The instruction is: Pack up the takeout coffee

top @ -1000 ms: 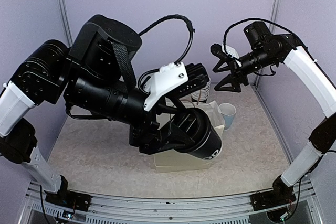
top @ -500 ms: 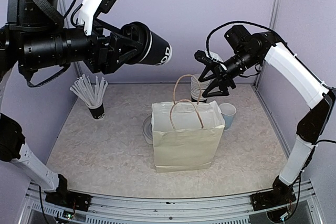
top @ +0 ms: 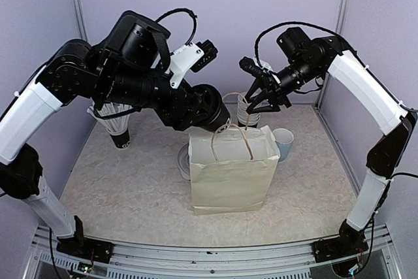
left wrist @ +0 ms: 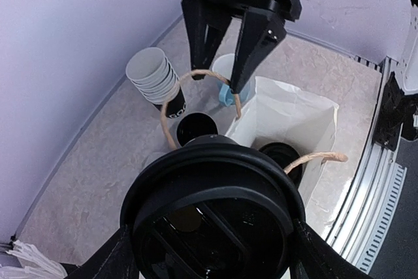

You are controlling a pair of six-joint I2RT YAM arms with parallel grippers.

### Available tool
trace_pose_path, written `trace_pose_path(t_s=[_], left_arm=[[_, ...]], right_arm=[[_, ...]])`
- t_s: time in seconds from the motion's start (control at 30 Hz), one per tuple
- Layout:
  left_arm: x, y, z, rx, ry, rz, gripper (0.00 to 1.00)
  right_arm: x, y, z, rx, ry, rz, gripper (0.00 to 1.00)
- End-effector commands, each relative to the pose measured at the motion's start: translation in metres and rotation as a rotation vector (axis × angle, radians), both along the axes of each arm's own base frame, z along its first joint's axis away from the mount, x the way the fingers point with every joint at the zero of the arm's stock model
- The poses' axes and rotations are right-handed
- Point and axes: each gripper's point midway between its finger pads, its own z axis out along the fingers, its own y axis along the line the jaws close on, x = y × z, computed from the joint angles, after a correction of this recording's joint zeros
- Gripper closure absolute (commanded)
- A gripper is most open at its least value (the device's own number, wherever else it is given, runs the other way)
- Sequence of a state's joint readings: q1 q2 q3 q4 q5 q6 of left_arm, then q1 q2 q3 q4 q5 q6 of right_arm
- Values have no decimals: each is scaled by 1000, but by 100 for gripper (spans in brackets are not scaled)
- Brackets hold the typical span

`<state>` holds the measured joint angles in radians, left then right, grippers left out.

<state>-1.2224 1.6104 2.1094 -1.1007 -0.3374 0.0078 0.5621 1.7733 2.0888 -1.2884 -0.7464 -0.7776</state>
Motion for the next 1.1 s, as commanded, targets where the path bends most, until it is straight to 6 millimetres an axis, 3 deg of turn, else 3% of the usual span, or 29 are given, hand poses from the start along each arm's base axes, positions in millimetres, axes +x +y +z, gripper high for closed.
trace_pose_path(t_s=[0.0, 0.13, 0.33, 0.67, 0.87, 1.07], left_arm=[[-6, -11, -32, 89, 70, -60, 48], [-10, -22, -52, 129, 107, -107, 48], [-12, -36, -70, 148, 162, -166, 48], [11, -33, -78, 115, 220, -179, 48], [-19, -55, -103, 166, 256, -320, 48], [-40, -55, -134, 281, 254, -337, 48]], right_arm=[[-4, 10, 3, 33, 49, 20, 67], [-7, 11, 4, 38, 56, 23, 87], [-14, 11, 8, 55, 67, 42, 100], [-38, 10, 17, 90, 70, 111, 100], [-45, 9, 18, 96, 72, 116, 100], [-56, 5, 21, 104, 103, 141, 100]])
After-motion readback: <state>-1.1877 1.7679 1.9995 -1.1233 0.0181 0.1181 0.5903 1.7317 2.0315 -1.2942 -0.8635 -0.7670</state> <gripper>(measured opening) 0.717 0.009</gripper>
